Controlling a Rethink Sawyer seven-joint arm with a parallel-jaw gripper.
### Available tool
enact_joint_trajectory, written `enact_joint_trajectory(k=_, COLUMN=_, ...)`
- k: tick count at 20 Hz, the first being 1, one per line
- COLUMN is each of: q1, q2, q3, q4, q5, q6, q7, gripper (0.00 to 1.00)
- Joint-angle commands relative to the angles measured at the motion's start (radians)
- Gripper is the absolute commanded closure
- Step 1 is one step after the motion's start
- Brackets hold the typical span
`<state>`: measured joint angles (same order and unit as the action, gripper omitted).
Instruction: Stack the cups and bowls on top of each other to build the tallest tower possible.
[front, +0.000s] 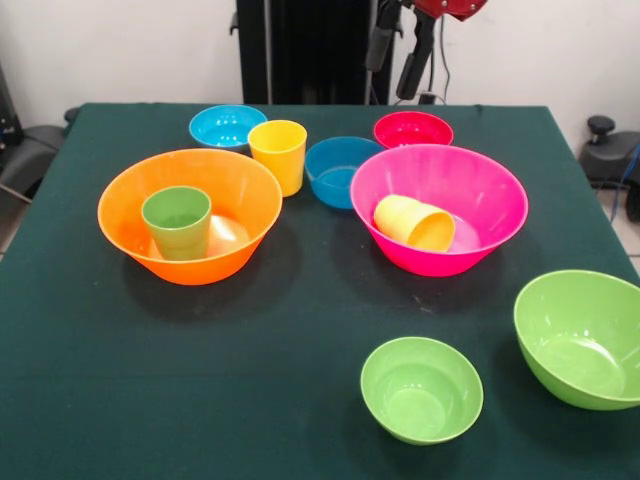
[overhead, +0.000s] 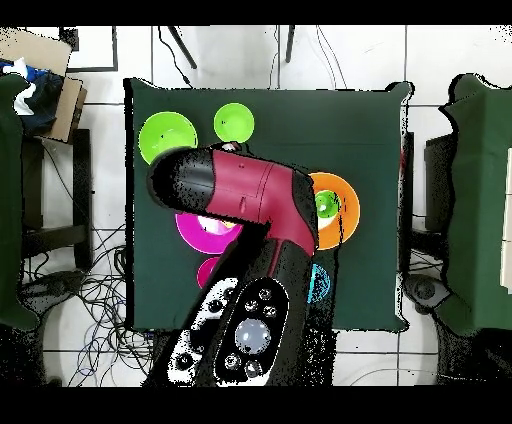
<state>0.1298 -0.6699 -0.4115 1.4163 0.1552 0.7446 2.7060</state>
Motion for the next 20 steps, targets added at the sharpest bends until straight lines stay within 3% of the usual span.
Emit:
enact_joint_trajectory(k=1, q1=-0.008, q2=0.028, q3=0.125, q4=0.076, q5=-0.065, q6=-0.019, q7=-0.069, gripper=0.0)
enact_joint_trajectory(k=20, q1=0.082, q2=0.202, q3=0.042, q4=-0.088, q5=-0.031, q6=-0.033, q7=0.127, gripper=0.0)
